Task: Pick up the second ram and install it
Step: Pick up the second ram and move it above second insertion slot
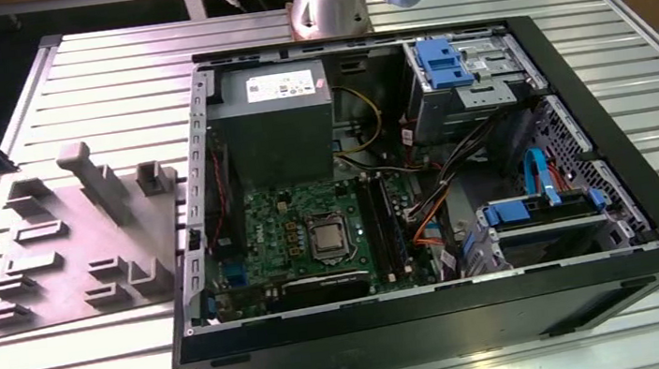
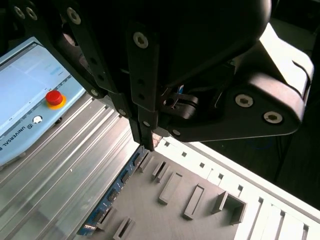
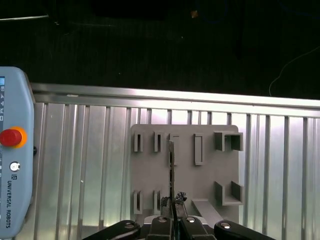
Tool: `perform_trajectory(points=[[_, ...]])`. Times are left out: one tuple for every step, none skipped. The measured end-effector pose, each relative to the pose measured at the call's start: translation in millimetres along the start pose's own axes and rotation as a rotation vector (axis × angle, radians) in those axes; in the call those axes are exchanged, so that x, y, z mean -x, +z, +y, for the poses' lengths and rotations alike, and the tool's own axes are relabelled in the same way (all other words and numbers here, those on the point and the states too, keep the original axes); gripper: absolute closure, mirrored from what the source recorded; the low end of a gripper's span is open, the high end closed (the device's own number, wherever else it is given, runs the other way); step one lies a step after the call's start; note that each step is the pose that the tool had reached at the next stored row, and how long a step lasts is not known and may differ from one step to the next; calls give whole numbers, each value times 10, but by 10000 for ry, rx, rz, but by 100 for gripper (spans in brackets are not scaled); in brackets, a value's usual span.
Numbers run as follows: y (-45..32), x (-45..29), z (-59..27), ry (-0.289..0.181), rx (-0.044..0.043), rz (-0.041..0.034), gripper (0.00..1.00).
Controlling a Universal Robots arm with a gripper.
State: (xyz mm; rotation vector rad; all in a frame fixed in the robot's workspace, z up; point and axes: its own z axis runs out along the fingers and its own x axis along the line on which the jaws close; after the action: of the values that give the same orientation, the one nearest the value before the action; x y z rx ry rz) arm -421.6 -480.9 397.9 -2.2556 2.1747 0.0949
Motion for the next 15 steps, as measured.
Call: perform_trajectory(points=[[-1,-1,-7,-1,2,2,87],[0,-1,-15,-1,0,0,87],[1,-1,-23,0,-2,-1,87],[0,-2,-32,0,-1,0,87],[0,-2,-42,0,-1,0,87],[-1,-2,-52,0,-2,0,87],[-1,-3,-63,0,-1,0,87],[-2,-3,-74,0,-1,0,87],[-2,-3,-85,0,-1,0,87],[-2,-4,-96,0,-1,0,87],[-2,-4,-107,1,-1,0,87],[-3,-5,-117,0,-2,0,87],[-3,-5,-128,0,-1,0,87],[-3,-5,-138,0,-1,0,87],[-3,-6,-147,0,-1,0,87]])
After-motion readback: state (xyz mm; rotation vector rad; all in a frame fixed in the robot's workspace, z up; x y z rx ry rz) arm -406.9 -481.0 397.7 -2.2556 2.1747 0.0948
